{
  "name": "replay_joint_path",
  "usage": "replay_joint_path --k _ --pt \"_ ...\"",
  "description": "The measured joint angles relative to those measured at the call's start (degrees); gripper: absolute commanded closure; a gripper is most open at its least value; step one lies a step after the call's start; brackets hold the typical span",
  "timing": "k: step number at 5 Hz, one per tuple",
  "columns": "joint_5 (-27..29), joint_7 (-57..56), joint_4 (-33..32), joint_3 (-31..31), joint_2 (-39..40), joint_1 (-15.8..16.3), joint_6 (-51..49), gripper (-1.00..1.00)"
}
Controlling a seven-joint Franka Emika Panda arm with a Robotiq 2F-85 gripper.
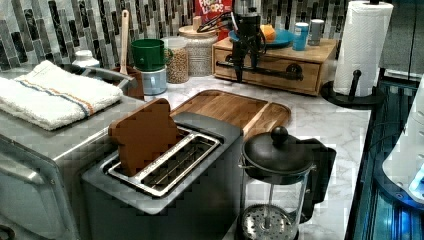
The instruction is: Open the drawer.
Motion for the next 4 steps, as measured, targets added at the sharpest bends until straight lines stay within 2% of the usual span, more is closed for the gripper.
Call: replay_joint_path --k 1,2,4 --pt "2.90 -0.39 -0.67 0.50 0.07 0.00 2.13 -1.00" --pt "3.10 -0.22 -3.02 2.09 -0.08 -0.11 8.17 -1.00" --pt "2.52 7.95 -7.05 3.90 -1.23 3.99 8.45 -1.00"
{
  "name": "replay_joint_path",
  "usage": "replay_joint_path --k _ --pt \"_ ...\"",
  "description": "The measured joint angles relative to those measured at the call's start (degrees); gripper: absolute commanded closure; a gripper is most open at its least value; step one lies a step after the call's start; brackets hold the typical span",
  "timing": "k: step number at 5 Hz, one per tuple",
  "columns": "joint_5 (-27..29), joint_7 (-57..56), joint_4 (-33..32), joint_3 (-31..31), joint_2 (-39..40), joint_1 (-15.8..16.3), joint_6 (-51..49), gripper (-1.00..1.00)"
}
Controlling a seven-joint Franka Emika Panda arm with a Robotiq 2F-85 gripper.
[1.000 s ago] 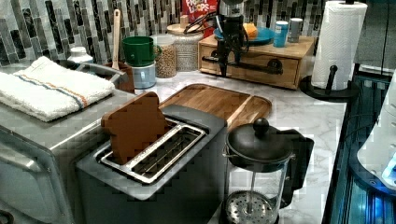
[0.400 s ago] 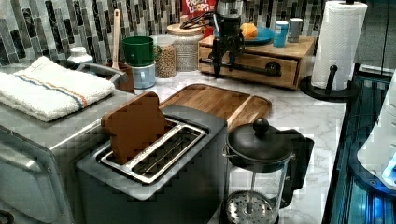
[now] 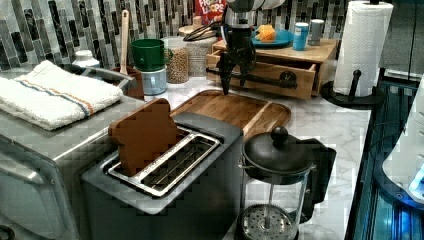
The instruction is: Open the drawer.
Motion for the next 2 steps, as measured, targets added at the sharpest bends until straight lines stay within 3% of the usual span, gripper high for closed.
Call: replay_joint_path --k 2 --pt "0.03 4.14 -3.58 2.69 -2.34 5.53 0.22 -1.00"
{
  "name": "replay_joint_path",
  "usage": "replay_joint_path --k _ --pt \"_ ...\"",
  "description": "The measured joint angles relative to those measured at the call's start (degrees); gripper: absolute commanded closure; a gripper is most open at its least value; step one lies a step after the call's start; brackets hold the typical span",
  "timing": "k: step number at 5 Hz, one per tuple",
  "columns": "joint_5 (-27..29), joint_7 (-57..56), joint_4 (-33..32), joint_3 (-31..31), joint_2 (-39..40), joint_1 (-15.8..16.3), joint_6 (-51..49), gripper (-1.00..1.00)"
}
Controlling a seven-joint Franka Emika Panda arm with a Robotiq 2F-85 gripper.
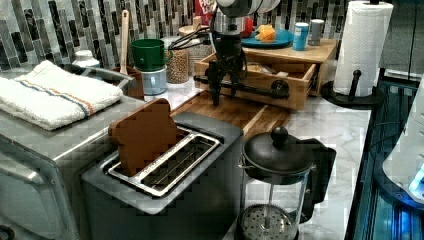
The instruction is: Open the drawer.
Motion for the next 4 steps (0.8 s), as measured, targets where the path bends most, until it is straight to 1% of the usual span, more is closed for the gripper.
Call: replay_joint_path --k 1,2,4 --pt "0.00 0.70 -0.67 1.22 -0.10 1.52 -0.06 -1.00" --pt "1.10 1.51 -1.34 0.91 -0.10 3.43 -0.11 -1.00" --pt "1.18 2.91 -1.57 1.21 -0.15 3.39 -0.06 -1.00"
